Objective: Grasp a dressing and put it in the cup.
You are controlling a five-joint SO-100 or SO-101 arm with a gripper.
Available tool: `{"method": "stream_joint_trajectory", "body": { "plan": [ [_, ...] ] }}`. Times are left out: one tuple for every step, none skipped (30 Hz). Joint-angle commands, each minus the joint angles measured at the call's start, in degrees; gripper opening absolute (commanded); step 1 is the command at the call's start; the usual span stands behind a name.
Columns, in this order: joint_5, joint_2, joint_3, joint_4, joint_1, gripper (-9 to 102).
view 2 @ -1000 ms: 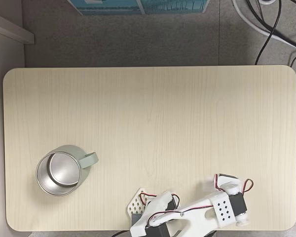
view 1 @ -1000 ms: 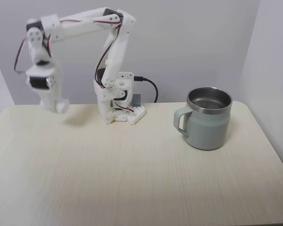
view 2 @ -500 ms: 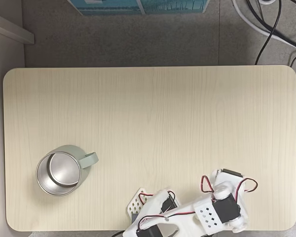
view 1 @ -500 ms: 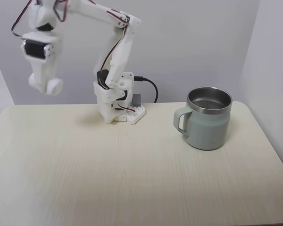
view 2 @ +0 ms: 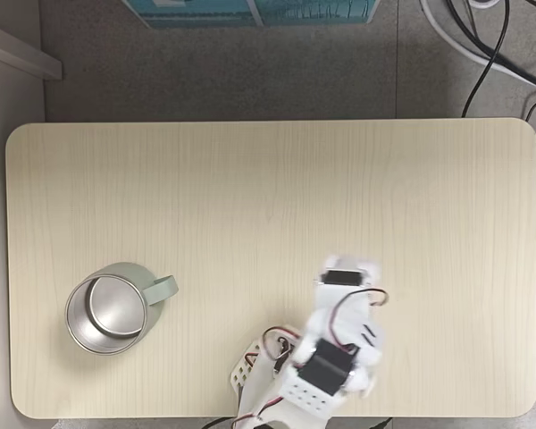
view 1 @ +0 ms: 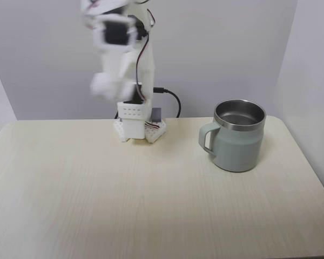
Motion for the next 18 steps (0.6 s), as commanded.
{"method": "stream_joint_trajectory", "body": {
  "plan": [
    [0.62,-0.62,2.55,1.85,-13.18,0],
    [0.53,-0.35,2.55,1.85,-16.70,0],
    [0.35,-0.18,2.55,1.85,-20.39,0],
    [0.26,-0.18,2.55,1.85,-23.91,0],
    [0.09,-0.18,2.55,1.67,-27.33,0],
    [-0.09,-0.26,2.64,1.58,-30.67,0],
    [-0.18,-0.35,2.81,1.49,-33.75,0],
    [-0.26,-0.35,3.08,1.49,-36.83,0],
    [-0.26,-0.26,3.34,1.49,-39.81,0],
    [-0.35,0.09,3.60,1.49,-42.54,0],
    [-0.35,0.44,3.87,1.49,-45.09,0],
    [-0.53,1.05,3.96,1.49,-47.46,0],
    [-0.79,1.76,3.96,1.49,-49.39,0],
    [-0.97,2.64,4.04,1.41,-51.06,0],
    [-0.97,3.60,4.04,1.05,-52.38,0],
    [-1.14,4.66,4.04,0.79,-53.53,0],
    [-1.14,5.89,4.04,0.26,-54.49,0],
    [-1.14,7.21,4.04,-0.62,-55.02,0]
  ]
}}
